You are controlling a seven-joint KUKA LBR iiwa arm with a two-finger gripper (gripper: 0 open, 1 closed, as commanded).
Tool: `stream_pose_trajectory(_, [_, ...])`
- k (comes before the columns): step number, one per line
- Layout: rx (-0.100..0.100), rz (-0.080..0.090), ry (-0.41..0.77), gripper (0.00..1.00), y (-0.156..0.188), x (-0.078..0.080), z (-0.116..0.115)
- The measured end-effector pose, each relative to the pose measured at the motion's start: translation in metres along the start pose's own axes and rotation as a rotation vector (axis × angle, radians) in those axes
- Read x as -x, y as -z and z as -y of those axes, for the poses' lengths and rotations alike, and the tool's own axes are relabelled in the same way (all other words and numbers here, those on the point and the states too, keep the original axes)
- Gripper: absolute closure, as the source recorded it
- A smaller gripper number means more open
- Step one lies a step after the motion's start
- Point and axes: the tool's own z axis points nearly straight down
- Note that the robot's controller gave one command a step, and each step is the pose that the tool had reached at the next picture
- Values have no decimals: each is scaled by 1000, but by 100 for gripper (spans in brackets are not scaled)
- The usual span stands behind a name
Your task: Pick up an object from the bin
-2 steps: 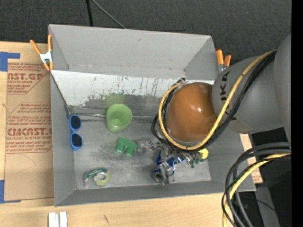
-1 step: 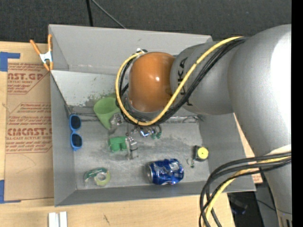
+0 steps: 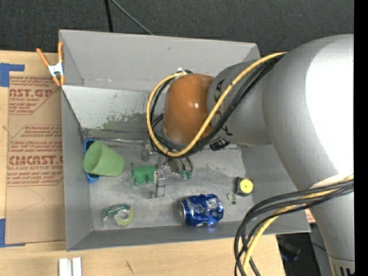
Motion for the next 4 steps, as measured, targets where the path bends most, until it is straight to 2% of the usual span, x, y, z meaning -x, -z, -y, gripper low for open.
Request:
stream_pose_trajectory(1, [2,1,0,0,0,0,-1])
stream_pose_trajectory(2, [2,3,0,100,0,1,-1])
stream_pose_trajectory(3, [0,2,1,100,47,2,-2])
stream_pose_trajectory(4, [0,0,1,100,52,3,-3])
